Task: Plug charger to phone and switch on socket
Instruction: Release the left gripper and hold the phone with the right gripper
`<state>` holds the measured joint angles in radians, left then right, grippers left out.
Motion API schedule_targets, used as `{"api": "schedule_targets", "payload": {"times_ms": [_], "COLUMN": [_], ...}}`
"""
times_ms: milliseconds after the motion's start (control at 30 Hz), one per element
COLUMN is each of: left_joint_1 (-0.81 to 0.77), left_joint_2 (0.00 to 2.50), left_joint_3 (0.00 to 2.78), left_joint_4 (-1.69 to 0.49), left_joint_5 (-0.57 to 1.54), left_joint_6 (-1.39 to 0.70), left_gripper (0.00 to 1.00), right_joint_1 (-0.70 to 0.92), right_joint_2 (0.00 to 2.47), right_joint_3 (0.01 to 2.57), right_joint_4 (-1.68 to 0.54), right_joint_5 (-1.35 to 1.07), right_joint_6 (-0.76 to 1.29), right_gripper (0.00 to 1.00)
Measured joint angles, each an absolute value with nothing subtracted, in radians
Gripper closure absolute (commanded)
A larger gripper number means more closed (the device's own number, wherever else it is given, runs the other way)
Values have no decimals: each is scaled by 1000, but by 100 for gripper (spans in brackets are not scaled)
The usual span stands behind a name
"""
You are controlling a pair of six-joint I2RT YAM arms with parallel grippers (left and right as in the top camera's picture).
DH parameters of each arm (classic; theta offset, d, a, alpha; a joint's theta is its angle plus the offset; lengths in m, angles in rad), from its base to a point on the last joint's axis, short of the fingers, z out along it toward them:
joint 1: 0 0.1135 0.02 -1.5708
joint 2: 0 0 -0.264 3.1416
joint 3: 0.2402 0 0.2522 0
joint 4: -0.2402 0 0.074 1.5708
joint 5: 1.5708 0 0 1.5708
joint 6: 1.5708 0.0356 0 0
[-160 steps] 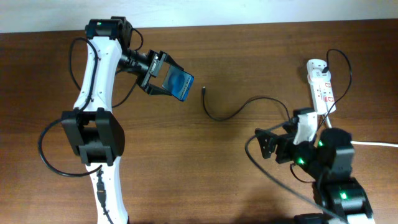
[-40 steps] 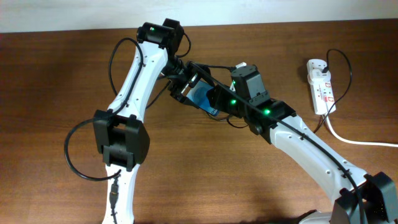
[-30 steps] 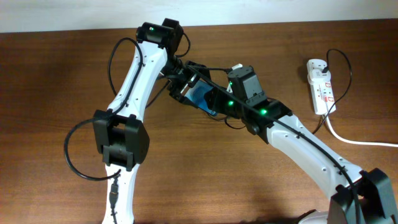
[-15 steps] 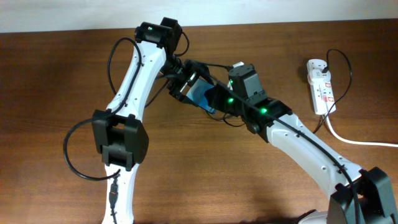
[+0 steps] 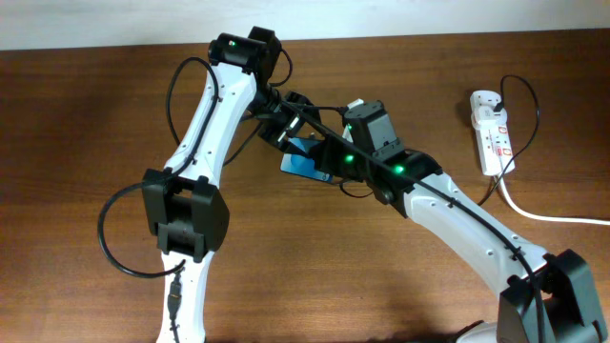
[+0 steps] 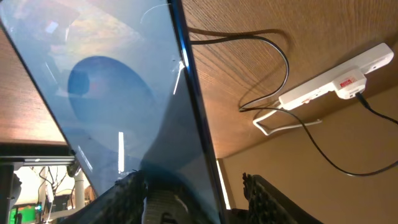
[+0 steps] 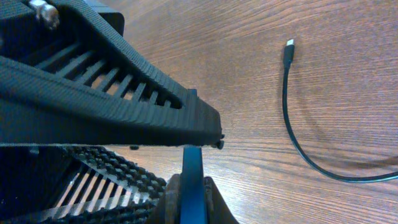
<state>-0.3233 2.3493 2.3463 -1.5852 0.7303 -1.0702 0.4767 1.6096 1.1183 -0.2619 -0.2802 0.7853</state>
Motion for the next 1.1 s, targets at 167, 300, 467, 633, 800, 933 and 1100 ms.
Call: {"api": "schedule_targets", "payload": {"times_ms": [167, 300, 467, 633, 800, 933, 1100], "left_joint_1": [-319, -289, -241, -236, -242, -241, -239], "left_joint_2": [2349, 2349, 2349, 2349, 2349, 2349, 2349], "left_joint_3": [2347, 2347, 2347, 2347, 2348, 2348, 2348], "left_joint_4": [-1585, -1551, -1355, -1157, -1003, -998, -998], "left_joint_5": [736, 775, 968, 1218, 1342, 1364, 1370], "left_joint_6": [-1070, -1037, -855, -678, -622, -616, -613], "left_gripper": [43, 48, 44, 39, 5, 6, 0], "right_joint_1": [444, 397, 329, 249, 216, 216, 202], "right_joint_2": [1610, 1603, 1526, 1428, 1375, 1374, 1374], "right_joint_3": [1118, 1118, 1118, 1118, 1118, 1118, 1118], "right_joint_4": [-297, -336, -348, -306, -208, -207, -207], "right_joint_5": [-282, -281, -300, -344, -344, -279, -233], "right_joint_6": [785, 782, 778, 791, 867, 936, 967], "right_gripper": [96, 96, 96, 96, 96, 96, 96]}}
